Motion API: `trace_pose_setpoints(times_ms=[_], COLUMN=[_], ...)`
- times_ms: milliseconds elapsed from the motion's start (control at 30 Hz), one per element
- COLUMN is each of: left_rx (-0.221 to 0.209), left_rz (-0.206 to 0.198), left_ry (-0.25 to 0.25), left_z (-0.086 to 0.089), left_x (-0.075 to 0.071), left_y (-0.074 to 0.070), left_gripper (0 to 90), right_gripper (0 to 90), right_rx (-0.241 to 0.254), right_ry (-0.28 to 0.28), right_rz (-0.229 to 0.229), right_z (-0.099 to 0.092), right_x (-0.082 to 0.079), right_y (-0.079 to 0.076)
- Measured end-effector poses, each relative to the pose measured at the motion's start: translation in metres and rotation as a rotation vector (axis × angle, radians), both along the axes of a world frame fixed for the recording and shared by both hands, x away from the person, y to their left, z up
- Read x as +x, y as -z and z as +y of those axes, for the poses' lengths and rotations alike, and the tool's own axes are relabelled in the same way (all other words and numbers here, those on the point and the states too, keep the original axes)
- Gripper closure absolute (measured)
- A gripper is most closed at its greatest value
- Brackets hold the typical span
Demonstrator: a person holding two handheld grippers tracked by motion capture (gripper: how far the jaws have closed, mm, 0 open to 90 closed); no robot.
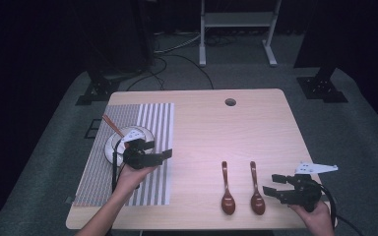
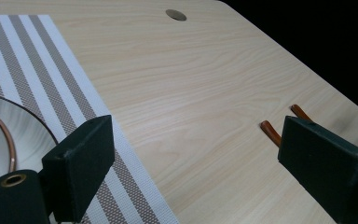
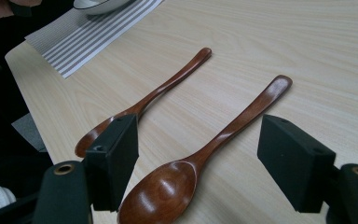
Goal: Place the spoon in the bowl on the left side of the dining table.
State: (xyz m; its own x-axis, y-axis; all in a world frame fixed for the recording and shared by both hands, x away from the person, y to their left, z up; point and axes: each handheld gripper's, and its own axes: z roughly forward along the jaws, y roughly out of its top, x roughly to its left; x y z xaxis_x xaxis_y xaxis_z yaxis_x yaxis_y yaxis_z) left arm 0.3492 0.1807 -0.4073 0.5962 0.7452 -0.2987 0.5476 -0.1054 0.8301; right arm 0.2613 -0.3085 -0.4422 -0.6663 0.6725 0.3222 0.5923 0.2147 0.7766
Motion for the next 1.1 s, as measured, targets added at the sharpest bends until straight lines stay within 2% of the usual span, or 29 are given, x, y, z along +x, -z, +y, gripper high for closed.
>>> trace_pose_setpoints(times_ms=[433, 667, 867, 1000, 1100], left_rx=[-0.002, -0.042, -0.062, -0.081, -0.083], left_rz=[0.017, 0.024, 0.028, 0.053, 0.05], left_ry=[0.036, 0.048, 0.078, 0.1, 0.128], left_z=[-0.011, -0.015, -0.022, -0.029, -0.032], left_x=[-0.006, -0.011, -0.015, -0.018, -0.02], left_y=[0.009, 0.012, 0.017, 0.024, 0.022], left_gripper=[9.8, 9.8, 9.8, 9.8, 9.8], right_gripper=[27.8, 27.8, 27.8, 27.8, 27.8], right_rx=[-0.003, -0.001, 0.002, -0.002, 0.003], right_ry=[0.003, 0.002, 0.001, -0.006, -0.005], right_rz=[0.001, 0.003, 0.005, 0.007, 0.008], right_z=[-0.001, -0.001, -0.001, 0.001, 0.0], right_x=[0.0, 0.0, 0.0, 0.0, 0.0], right_y=[0.001, 0.001, 0.002, 0.003, 0.003])
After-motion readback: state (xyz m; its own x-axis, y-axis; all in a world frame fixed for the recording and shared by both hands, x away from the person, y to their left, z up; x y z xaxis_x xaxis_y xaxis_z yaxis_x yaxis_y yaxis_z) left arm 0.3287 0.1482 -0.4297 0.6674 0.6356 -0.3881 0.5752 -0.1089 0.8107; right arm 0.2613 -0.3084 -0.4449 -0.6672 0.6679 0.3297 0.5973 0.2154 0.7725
